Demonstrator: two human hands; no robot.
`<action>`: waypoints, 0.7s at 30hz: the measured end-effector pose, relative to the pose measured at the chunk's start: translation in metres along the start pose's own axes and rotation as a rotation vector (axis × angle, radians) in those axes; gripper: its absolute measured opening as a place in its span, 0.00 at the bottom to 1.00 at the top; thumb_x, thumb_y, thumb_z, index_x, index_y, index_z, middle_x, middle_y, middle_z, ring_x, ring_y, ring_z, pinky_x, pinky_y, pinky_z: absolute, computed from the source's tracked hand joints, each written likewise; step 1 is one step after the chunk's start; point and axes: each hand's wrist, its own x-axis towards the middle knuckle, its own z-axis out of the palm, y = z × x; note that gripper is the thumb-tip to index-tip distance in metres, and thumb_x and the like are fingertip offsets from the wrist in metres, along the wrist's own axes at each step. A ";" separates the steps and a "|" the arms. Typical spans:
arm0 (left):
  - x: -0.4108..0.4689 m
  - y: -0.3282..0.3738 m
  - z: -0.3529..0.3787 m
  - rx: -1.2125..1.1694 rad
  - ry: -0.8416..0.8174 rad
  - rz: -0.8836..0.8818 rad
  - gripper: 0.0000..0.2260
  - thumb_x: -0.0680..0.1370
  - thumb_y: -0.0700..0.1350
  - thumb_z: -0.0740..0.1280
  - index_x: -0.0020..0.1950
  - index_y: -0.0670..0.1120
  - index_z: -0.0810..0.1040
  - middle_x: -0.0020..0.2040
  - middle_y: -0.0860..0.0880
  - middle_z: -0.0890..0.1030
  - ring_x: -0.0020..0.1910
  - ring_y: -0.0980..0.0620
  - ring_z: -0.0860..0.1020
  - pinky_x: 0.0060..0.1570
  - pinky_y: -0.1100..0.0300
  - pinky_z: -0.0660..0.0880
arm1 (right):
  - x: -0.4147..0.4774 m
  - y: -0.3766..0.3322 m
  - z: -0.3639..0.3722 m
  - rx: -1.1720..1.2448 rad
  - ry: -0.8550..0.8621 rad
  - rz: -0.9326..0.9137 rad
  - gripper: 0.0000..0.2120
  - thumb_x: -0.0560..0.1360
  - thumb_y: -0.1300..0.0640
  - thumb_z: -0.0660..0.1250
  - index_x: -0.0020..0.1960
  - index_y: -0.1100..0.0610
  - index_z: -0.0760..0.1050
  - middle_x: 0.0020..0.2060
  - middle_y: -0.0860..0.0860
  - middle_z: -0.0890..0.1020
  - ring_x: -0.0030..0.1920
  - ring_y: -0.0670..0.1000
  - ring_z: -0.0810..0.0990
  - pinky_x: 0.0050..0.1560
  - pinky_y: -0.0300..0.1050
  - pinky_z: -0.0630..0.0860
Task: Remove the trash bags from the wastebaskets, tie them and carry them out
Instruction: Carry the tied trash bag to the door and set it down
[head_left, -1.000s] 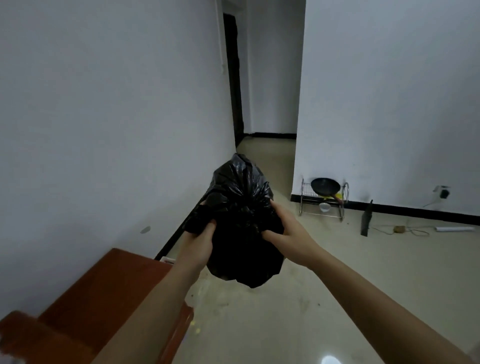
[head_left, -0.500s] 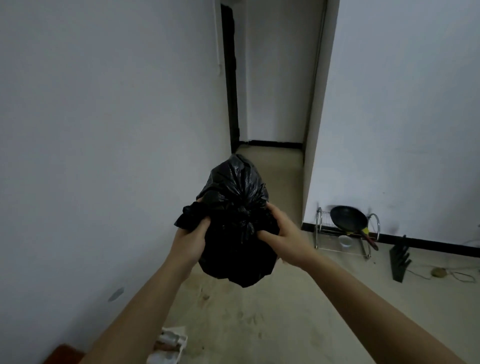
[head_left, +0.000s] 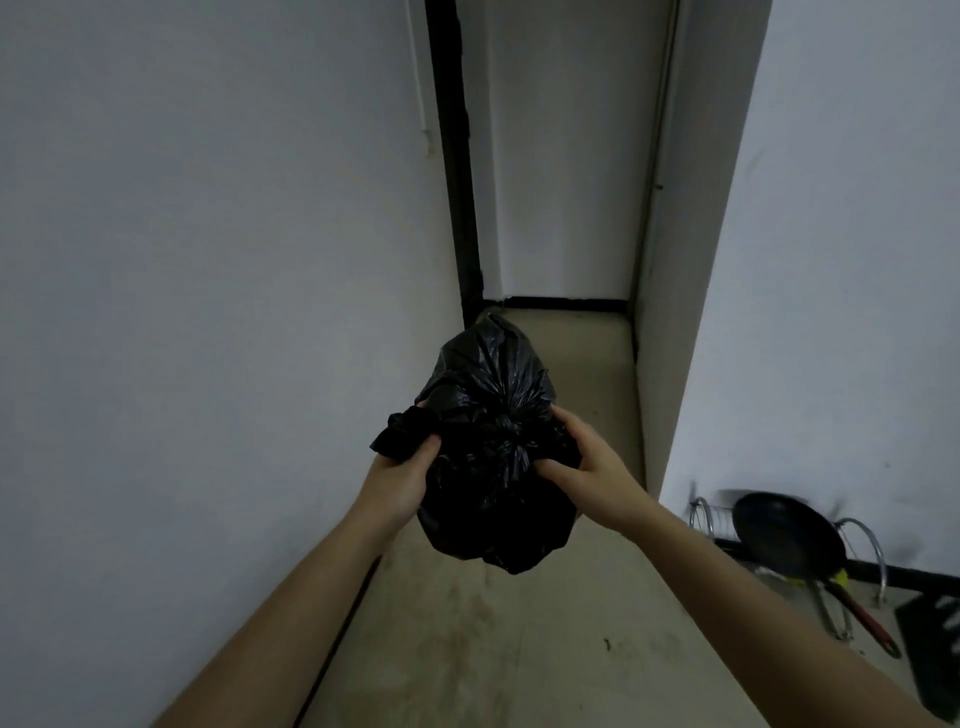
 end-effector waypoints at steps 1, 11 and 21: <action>0.026 0.004 0.001 0.006 0.019 -0.014 0.16 0.82 0.50 0.64 0.70 0.52 0.73 0.54 0.57 0.78 0.54 0.58 0.77 0.50 0.64 0.72 | 0.030 -0.002 -0.004 -0.010 -0.009 -0.009 0.38 0.68 0.42 0.70 0.76 0.42 0.64 0.68 0.48 0.73 0.68 0.49 0.73 0.69 0.56 0.73; 0.287 0.000 -0.004 -0.007 0.174 -0.059 0.17 0.82 0.50 0.64 0.71 0.50 0.72 0.61 0.50 0.78 0.59 0.52 0.76 0.55 0.61 0.71 | 0.306 0.036 -0.002 -0.089 -0.072 -0.102 0.31 0.75 0.53 0.73 0.75 0.48 0.67 0.67 0.48 0.74 0.68 0.48 0.73 0.71 0.51 0.70; 0.561 0.014 -0.015 -0.015 0.142 0.009 0.16 0.83 0.48 0.62 0.71 0.50 0.72 0.59 0.53 0.79 0.54 0.58 0.77 0.54 0.66 0.73 | 0.579 0.062 0.008 -0.133 -0.081 -0.103 0.31 0.71 0.38 0.70 0.73 0.41 0.68 0.65 0.45 0.77 0.67 0.47 0.75 0.68 0.55 0.73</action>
